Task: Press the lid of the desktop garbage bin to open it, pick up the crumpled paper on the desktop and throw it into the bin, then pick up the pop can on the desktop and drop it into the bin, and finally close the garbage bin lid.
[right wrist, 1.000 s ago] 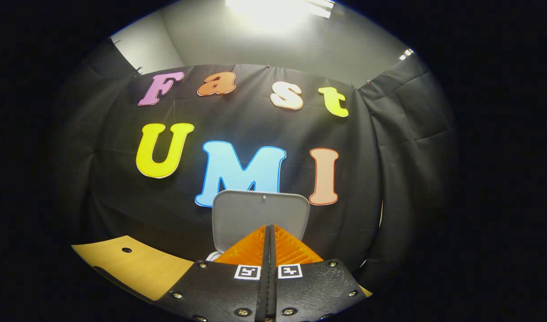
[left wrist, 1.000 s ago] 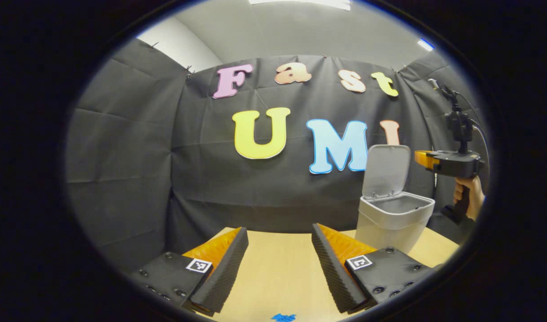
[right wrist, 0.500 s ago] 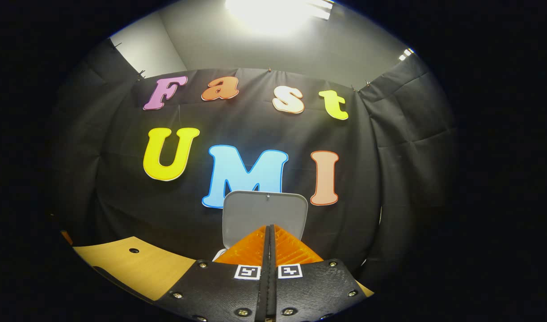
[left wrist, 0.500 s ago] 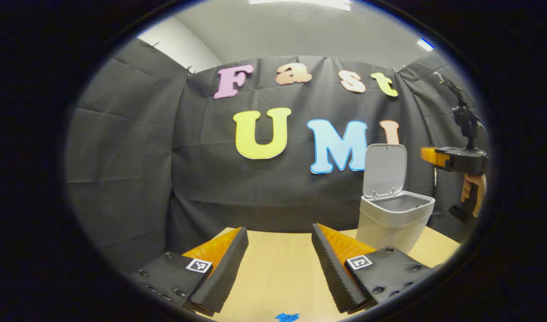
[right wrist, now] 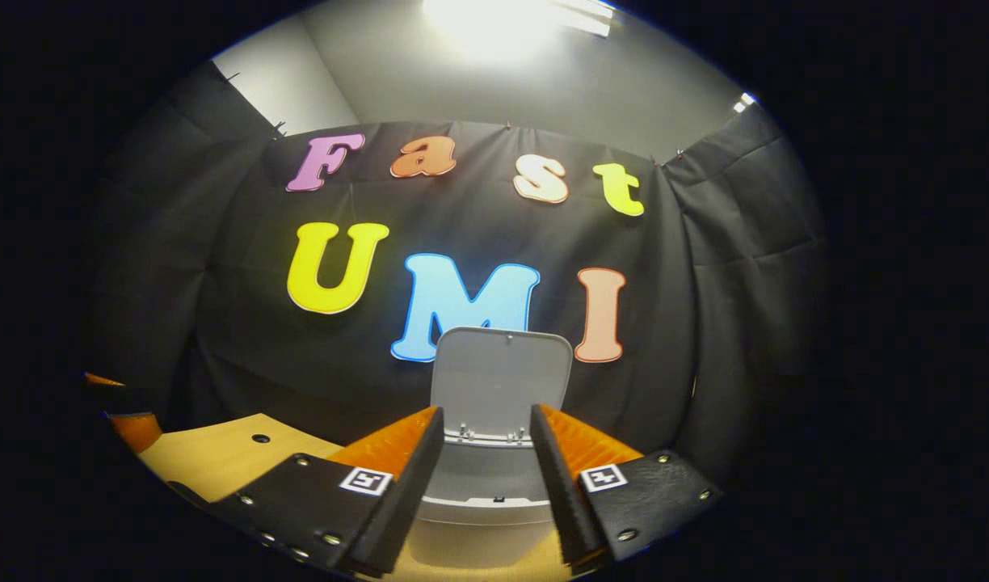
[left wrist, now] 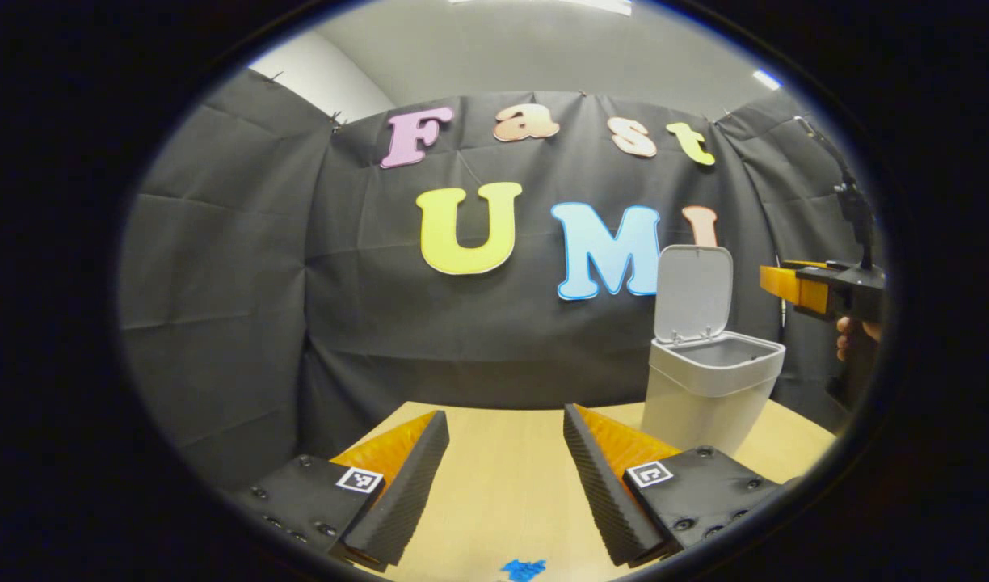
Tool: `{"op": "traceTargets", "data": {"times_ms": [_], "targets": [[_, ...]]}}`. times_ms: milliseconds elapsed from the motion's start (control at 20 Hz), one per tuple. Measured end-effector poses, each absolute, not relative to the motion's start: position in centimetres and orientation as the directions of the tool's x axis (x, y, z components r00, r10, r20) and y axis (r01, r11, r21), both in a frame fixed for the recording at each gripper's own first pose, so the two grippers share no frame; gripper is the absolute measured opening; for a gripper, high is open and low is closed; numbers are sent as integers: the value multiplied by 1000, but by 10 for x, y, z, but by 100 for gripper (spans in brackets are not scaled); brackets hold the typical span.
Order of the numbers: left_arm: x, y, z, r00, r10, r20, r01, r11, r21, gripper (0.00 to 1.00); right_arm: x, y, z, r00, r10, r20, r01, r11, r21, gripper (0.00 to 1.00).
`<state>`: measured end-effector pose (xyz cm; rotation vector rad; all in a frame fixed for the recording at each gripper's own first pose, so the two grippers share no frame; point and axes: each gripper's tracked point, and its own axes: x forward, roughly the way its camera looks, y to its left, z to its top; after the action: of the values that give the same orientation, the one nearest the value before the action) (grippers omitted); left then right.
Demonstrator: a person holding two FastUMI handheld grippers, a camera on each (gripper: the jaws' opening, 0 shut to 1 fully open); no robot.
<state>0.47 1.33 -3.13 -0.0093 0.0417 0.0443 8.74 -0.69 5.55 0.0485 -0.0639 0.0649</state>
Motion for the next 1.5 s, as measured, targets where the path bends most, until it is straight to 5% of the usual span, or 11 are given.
{"op": "traceTargets", "data": {"times_ms": [100,1500], "targets": [[6,12,-38,998,37,-54,-38,999,-1,100,82,-3,52,996,72,61,-75,996,45,98],[-11,0,-282,878,-73,-473,71,997,-24,94,33,26,23,998,63,-20,-62,997,42,96]]}}
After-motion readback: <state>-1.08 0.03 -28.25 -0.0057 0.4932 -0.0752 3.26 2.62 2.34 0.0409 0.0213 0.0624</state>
